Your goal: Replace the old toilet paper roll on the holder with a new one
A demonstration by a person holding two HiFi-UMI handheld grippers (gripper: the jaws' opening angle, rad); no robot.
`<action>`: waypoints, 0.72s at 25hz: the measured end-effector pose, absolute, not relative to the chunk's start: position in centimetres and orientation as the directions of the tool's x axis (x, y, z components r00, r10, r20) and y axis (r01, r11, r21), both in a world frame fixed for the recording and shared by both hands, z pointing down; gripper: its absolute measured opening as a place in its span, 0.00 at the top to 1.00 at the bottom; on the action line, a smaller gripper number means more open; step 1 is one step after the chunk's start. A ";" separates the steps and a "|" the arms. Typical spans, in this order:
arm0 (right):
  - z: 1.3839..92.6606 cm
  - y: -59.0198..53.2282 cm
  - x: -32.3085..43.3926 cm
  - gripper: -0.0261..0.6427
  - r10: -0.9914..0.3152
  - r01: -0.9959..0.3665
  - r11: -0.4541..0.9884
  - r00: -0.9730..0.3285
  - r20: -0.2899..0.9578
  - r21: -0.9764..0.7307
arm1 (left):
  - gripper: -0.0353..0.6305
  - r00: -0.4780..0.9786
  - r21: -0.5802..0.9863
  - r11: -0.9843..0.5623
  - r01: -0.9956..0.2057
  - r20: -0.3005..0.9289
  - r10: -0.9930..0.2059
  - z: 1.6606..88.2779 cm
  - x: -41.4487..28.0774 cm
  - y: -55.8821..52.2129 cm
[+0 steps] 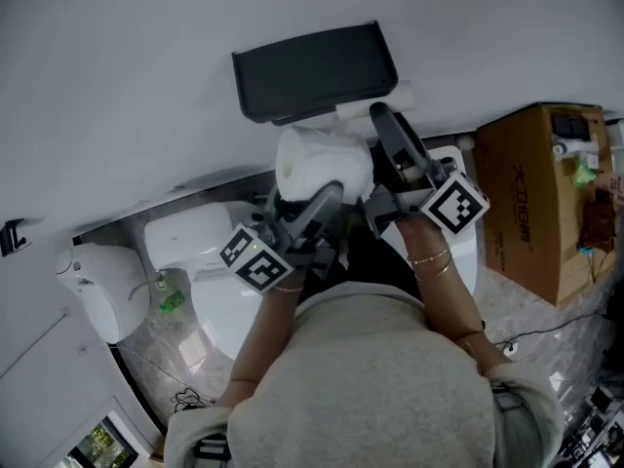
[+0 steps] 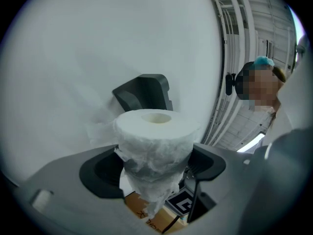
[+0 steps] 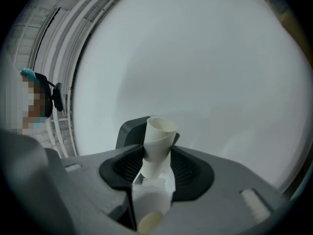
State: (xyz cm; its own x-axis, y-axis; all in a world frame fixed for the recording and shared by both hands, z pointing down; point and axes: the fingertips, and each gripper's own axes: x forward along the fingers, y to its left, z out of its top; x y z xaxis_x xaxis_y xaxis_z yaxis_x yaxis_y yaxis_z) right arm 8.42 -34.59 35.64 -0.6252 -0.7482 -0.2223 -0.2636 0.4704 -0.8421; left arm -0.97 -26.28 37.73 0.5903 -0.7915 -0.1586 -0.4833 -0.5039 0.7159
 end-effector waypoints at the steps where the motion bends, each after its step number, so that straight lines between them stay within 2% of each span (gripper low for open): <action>1: 35.7 -34.6 8.7 0.69 -0.754 -0.270 0.468 -0.619 -0.221 -0.841 | 0.34 0.599 0.715 -0.509 -0.479 -0.158 -0.785 37.7 -0.7 -26.4; 18: 33.7 -33.1 12.3 0.69 -0.834 -0.359 0.450 -0.496 -0.241 -0.818 | 0.34 0.709 0.702 -0.599 -0.386 -0.190 -0.679 36.7 1.5 -27.0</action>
State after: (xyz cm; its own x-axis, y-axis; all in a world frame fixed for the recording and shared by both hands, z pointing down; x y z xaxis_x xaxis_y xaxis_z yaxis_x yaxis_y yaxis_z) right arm 12.30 -33.09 33.66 -0.4961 -0.8341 -0.2412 -0.3588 0.4499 -0.8179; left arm 1.53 -26.97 36.70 0.7090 -0.6791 -0.1899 -0.3859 -0.5990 0.7016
